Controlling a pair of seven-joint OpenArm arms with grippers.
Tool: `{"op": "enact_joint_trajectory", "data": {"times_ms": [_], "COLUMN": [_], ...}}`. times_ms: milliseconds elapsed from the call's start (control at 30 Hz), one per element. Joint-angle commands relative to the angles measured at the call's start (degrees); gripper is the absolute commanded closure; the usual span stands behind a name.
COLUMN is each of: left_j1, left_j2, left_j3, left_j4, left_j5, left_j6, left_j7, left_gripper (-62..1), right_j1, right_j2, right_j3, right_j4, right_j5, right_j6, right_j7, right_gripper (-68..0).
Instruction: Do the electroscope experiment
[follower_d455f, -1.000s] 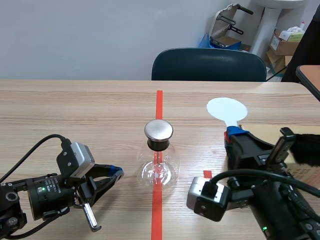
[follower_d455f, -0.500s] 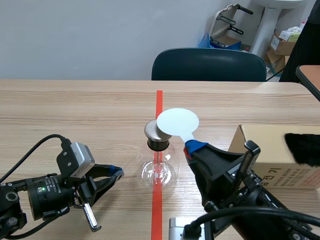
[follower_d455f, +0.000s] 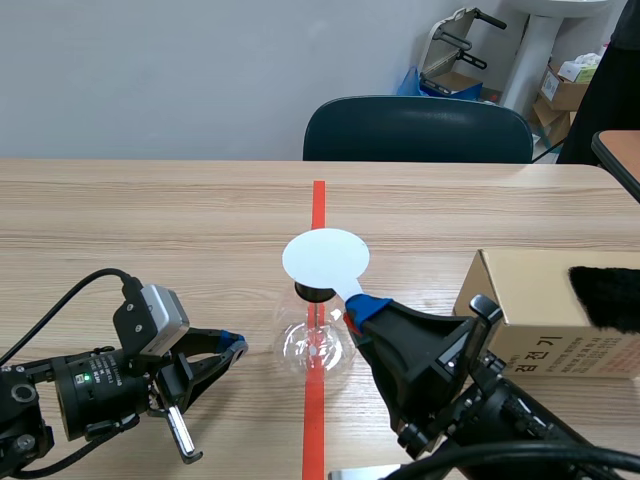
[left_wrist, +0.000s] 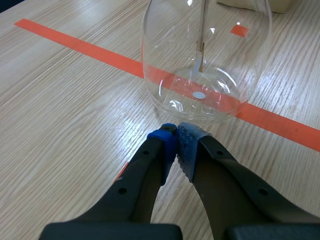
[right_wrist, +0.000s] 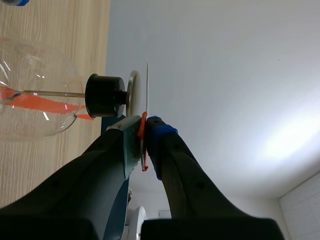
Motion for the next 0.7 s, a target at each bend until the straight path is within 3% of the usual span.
{"op": "enact_joint_trajectory", "data": {"times_ms": [0, 167, 367, 667], "left_j1": [-0.3, -0.3, -0.3, -0.3], "left_j2": [0.3, 0.3, 0.3, 0.3], "left_j3": [0.0, 0.0, 0.0, 0.0], "left_j4": [1.3, 1.3, 1.3, 1.3], "left_j5": [-0.4, -0.4, -0.4, -0.4], "left_j6": [-0.1, -0.1, -0.1, -0.1], "left_j7": [-0.8, -0.8, -0.8, -0.8], "left_gripper": [-3.1, -3.1, -3.1, -3.1], "right_j1": [0.5, 0.5, 0.5, 0.5], "right_j2": [0.3, 0.3, 0.3, 0.3], "right_j3": [0.2, 0.2, 0.9, 2.4], "right_j4": [1.0, 1.0, 1.0, 1.0], "right_j5": [0.2, 0.2, 0.2, 0.2], "right_j6": [-0.6, -0.6, -0.6, -0.6], "right_j7": [0.0, -0.3, -4.3, -17.3], "right_gripper": [-0.6, -0.6, -0.6, -0.6]}}
